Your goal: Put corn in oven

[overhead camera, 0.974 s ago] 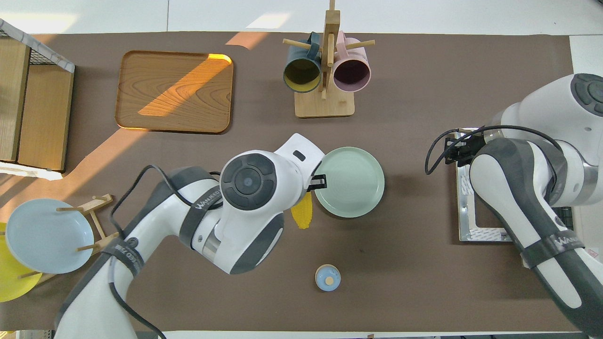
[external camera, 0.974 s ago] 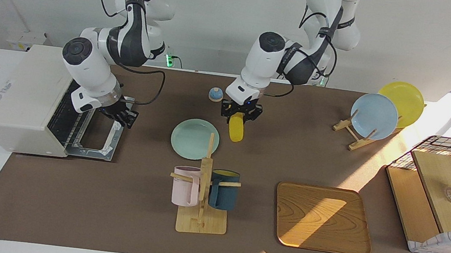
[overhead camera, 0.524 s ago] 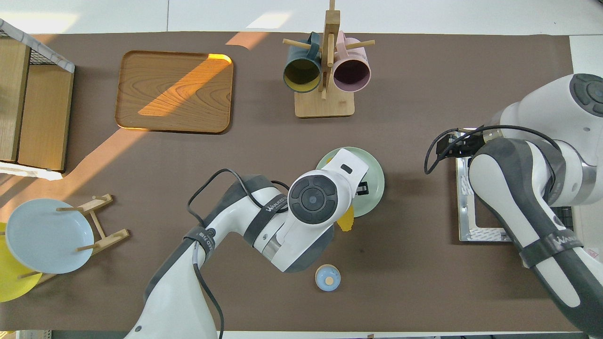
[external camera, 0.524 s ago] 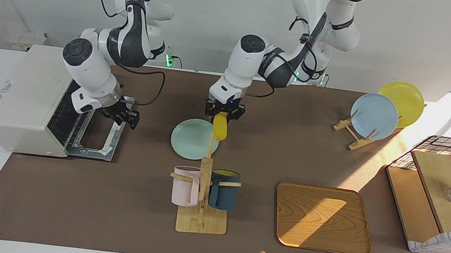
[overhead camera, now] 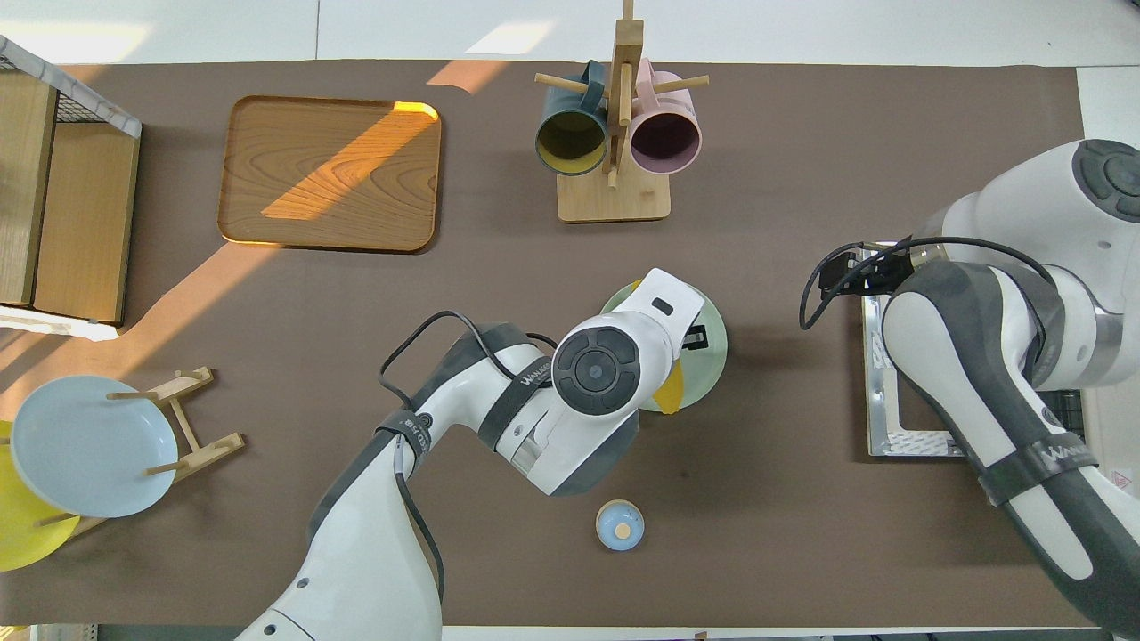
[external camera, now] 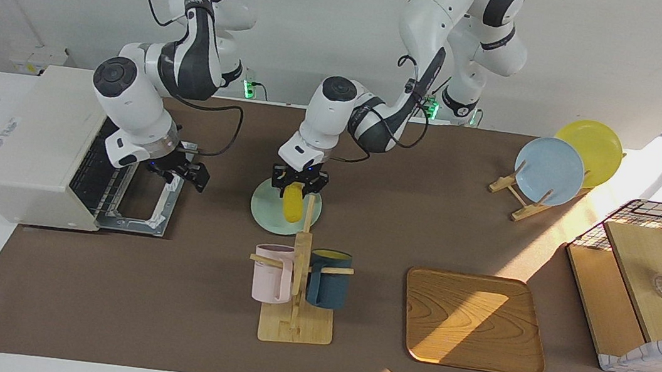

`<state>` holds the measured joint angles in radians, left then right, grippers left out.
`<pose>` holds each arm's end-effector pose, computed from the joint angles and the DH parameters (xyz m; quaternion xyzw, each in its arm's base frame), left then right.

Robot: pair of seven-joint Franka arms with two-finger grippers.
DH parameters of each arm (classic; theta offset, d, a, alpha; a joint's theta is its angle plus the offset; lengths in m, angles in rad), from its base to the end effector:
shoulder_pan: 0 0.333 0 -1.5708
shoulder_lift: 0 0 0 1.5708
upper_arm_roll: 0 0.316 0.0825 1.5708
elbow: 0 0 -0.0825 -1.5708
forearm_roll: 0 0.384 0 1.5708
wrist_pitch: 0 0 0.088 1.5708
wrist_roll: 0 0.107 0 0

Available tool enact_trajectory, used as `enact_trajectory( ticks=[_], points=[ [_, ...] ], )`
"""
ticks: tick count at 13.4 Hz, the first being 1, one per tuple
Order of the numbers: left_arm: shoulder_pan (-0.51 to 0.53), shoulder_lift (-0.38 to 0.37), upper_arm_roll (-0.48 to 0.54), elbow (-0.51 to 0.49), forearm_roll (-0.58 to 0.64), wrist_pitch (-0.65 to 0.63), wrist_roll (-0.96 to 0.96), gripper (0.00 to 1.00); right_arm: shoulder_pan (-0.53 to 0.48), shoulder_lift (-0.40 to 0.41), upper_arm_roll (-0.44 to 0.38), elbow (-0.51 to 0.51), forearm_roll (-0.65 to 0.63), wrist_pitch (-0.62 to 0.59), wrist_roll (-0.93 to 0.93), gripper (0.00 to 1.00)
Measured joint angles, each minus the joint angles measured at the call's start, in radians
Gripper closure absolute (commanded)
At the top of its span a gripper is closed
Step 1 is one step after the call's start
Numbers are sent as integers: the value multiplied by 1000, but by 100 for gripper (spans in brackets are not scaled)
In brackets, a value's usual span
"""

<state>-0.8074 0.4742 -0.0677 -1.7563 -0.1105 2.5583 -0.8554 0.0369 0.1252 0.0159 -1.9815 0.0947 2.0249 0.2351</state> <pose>0.4470 -0.5248 0.3339 0.9846 0.0370 0.0660 0.1578 0.5716 0.0355 0.3975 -0.9918 0.1133 0.0466 0.0363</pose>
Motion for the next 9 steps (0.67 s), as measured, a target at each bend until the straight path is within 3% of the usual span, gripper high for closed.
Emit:
enact_trajectory(
  ticks=[2,3,4,5,9],
  points=[
    [0,10,3,-1,0,16,0,100,0,0,0,0,0,1,0,6],
    [0,15,4,-1,0,19,0,81,0,0,0,0,0,4,0,6],
    [0,17,6,-1,0,20,0,19,0,0,0,0,0,10,0,6],
    [1,17,8,-1,0,20,0,0,0,0,0,0,0,14,-1,4],
    [2,15,26,1,0,12,0,0,0,1,0,0,0,17,-2,0]
  ],
)
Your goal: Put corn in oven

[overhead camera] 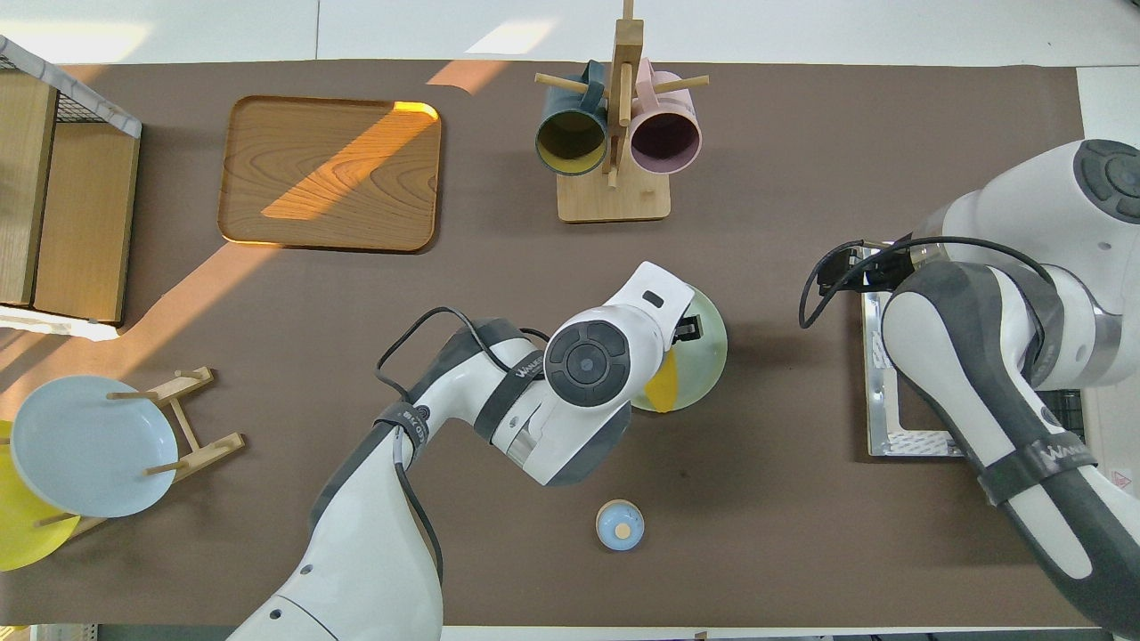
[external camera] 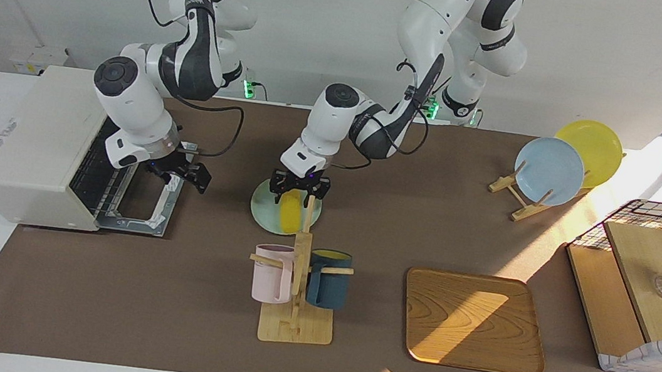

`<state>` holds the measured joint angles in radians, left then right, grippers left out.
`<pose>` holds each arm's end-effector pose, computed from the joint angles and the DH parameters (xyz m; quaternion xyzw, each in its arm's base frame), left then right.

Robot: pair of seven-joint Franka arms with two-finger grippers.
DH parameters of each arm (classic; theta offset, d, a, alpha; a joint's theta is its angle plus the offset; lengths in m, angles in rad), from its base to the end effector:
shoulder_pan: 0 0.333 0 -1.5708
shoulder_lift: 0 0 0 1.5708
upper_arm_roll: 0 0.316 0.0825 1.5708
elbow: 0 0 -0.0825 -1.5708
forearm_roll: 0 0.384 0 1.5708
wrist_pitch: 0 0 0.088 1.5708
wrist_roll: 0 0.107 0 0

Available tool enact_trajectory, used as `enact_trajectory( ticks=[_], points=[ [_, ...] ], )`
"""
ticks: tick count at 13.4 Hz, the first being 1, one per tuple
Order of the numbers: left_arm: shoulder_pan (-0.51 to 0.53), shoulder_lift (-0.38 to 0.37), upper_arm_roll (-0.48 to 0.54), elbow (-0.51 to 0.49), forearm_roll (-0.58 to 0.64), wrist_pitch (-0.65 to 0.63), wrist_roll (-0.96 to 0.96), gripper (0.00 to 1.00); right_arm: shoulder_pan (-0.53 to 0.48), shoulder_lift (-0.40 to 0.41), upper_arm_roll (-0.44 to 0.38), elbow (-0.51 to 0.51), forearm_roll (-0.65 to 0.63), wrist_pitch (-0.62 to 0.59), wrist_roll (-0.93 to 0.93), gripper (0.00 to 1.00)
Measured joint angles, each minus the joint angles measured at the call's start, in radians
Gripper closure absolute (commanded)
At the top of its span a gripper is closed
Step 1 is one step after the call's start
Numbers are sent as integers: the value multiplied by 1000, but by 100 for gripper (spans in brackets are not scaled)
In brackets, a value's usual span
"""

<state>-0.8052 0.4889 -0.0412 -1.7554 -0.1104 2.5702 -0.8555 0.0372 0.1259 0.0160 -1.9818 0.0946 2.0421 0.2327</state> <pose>0.4612 -0.5138 0.3251 0.9845 0.0494 0.0720 0.1521 0.5735 0.0356 0.3983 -0.9922 0.1123 0.0385 0.0373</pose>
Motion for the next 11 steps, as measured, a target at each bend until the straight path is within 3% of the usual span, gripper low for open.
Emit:
enact_trajectory(
  ticks=[3,5,8,11],
  points=[
    [38,-60,36,17,0,-113,34,0,3,0,1,0,0,2,-1,0],
    [132,-139,41,27,0,-244,139,0,26,0,4,0,0,7,-3,0],
    [325,-247,45,28,0,-411,355,0,157,1,9,4,-11,47,24,0],
    [472,-294,47,34,0,-503,542,0,311,32,13,69,-16,56,191,0]
  ],
)
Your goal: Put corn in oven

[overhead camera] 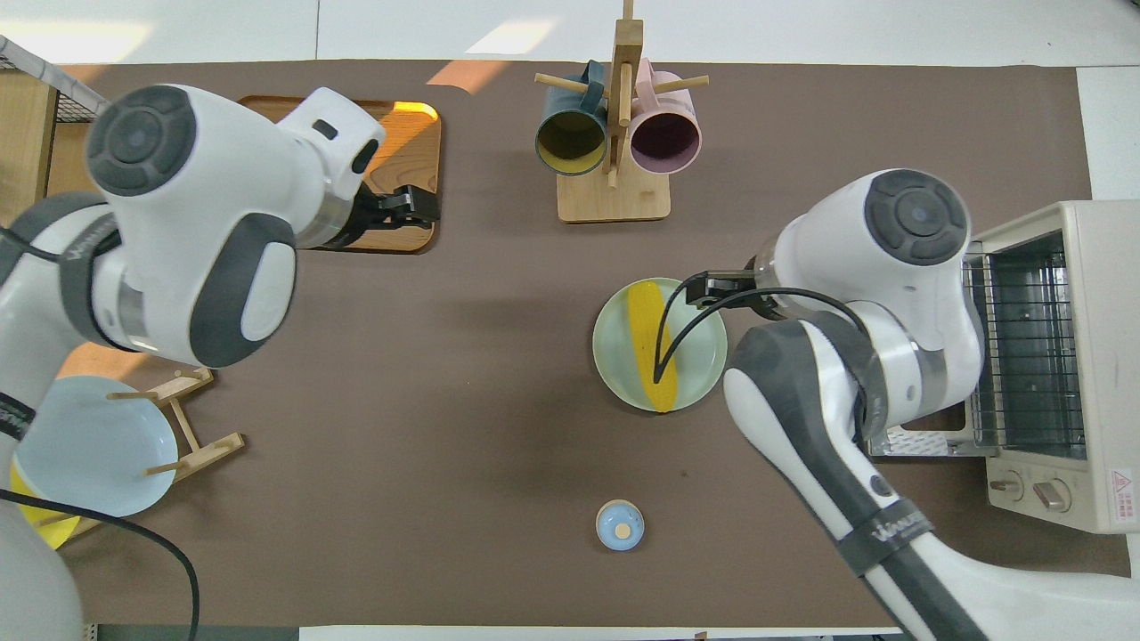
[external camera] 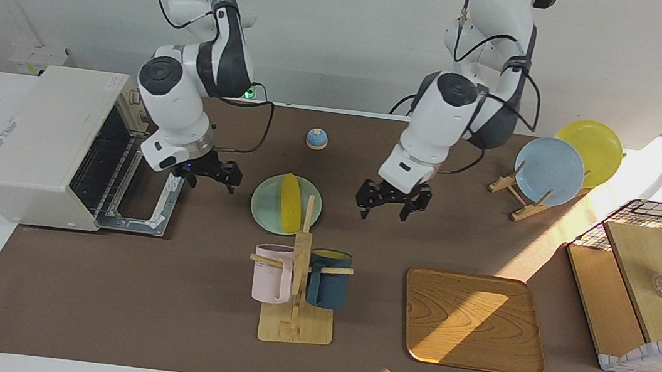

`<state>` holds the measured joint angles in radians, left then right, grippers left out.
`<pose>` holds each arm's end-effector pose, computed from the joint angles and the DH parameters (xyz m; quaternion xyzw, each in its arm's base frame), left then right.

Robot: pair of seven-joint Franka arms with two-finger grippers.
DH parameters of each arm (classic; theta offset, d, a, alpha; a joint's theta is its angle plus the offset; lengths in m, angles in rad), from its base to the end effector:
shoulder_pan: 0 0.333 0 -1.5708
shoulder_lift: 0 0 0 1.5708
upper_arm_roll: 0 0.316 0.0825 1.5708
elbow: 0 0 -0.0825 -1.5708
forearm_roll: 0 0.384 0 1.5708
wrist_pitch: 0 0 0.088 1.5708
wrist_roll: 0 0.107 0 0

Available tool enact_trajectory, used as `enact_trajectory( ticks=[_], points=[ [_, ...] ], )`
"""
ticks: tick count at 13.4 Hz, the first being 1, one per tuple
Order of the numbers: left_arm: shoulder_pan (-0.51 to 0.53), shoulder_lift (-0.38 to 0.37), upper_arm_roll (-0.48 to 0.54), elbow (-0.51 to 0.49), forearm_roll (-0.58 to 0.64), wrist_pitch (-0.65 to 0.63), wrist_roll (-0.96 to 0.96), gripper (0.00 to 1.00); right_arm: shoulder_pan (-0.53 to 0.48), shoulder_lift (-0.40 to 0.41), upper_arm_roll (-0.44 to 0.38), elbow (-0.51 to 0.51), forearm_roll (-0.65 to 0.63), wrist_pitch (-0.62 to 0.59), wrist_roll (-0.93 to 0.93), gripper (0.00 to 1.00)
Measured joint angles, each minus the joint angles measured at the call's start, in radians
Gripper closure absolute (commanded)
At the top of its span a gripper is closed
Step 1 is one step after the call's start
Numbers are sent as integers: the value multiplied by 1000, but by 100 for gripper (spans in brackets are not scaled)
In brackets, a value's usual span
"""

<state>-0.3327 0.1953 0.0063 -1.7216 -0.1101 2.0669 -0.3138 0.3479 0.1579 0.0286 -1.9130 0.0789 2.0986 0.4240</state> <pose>0.5992 -0.2091 0.4820 0.9958 0.0161 0.0554 0.0706 0.5556 0.2231 0.4160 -0.9983 0.0433 0.0015 0.0391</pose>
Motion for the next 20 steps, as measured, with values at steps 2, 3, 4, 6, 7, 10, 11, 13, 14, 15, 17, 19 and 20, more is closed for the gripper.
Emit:
enact_trajectory(
  ticks=[2,3,4,6,7,10,11,13,14,15,17,19,20],
  points=[
    [78,-35,0,7,7,-74,113,0,104,68,1,89,-23,-6,141,0],
    [110,-61,0,8,14,-125,166,0,158,117,2,129,-56,-3,210,0],
    [135,-90,1,9,17,-174,211,0,204,167,2,151,-85,19,268,8],
    [172,-146,0,8,21,-263,251,0,245,248,1,154,-106,92,307,50],
    [184,-171,0,8,21,-302,257,0,243,274,-1,152,-107,114,307,51],
    [188,-200,-2,6,22,-370,258,0,234,277,-9,130,-107,120,300,52],
    [188,-200,-4,4,22,-376,258,0,234,272,-9,113,-107,126,296,59],
    [185,-200,-9,-4,25,-377,268,0,235,262,-8,70,-108,173,291,70],
    [184,-200,-14,-7,36,-377,281,0,235,259,-8,52,-108,190,291,98],
    [183,-200,-19,-8,52,-377,288,0,235,257,-8,43,-108,195,290,100],
    [181,-200,-26,-5,70,-383,296,0,235,254,-8,41,-114,192,286,100],
    [179,-200,-31,18,83,-399,300,0,235,237,-7,64,-179,126,282,100],
    [179,-200,-32,28,85,-403,300,0,235,229,-7,93,-228,57,281,100]
  ],
)
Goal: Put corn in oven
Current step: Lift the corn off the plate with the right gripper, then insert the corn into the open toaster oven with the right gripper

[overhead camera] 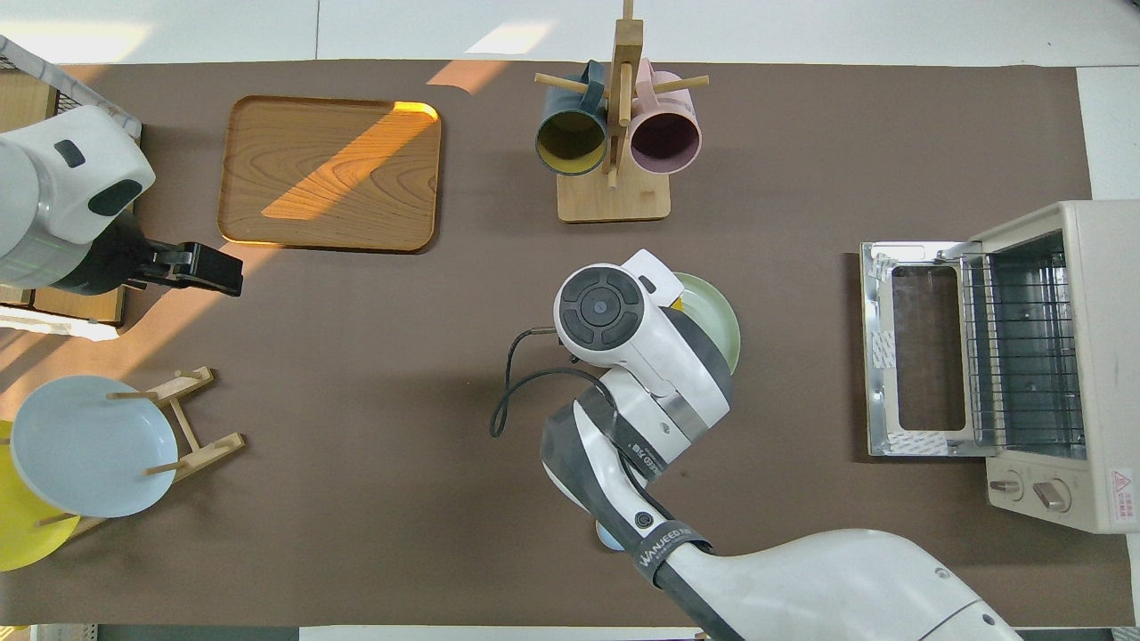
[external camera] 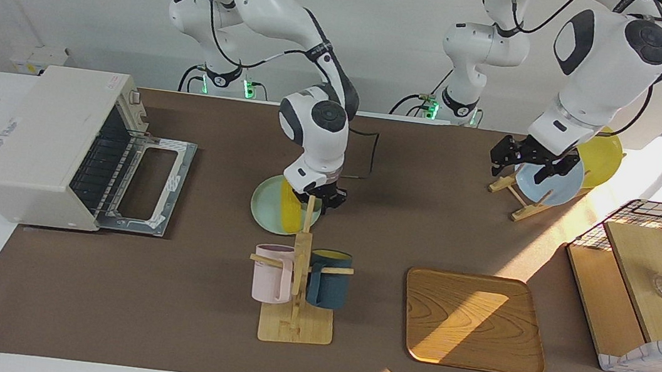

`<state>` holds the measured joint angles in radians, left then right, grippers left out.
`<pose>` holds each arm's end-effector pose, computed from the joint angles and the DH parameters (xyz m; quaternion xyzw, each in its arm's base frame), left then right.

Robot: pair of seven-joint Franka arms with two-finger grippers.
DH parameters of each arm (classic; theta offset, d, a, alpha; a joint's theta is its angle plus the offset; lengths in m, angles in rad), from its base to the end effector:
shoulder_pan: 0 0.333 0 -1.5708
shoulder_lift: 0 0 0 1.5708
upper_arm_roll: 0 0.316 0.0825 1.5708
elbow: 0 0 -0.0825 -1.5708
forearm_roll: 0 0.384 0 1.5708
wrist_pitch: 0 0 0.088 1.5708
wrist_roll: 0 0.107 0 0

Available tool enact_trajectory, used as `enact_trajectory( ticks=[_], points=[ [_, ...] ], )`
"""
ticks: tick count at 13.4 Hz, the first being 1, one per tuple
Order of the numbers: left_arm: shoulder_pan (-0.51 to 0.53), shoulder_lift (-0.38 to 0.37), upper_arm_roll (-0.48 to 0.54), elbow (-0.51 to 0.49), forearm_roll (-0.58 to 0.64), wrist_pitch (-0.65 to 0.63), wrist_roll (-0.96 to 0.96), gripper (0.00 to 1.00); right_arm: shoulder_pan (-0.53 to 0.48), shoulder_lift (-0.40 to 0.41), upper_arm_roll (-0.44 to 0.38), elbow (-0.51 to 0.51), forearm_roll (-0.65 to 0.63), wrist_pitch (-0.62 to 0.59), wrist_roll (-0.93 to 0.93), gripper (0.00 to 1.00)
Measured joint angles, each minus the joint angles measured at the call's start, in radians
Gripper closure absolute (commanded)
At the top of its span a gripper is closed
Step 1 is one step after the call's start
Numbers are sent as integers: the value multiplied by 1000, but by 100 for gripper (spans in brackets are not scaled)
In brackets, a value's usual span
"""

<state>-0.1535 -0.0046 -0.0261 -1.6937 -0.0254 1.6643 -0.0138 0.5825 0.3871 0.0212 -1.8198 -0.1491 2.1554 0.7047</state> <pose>0.5480 -0.1021 0.5769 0.9965 -0.0815 -0.0136 0.0113 0.5277 0.3555 0.3217 0.9980 -0.0084 0.0145 0.0608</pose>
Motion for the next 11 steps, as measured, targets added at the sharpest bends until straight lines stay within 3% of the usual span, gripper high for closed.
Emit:
enact_trajectory(
  ticks=[5,8,11],
  points=[
    [-1,-1,0,-1,1,-12,2,0,-56,-21,-12,200,-116,-322,-124,100],
    [0,-2,2,-1,1,-12,2,0,-218,-103,-19,200,-120,-449,-297,100],
    [0,-4,2,-1,1,-12,2,0,-405,-211,-20,114,-120,-483,-473,100]
  ],
)
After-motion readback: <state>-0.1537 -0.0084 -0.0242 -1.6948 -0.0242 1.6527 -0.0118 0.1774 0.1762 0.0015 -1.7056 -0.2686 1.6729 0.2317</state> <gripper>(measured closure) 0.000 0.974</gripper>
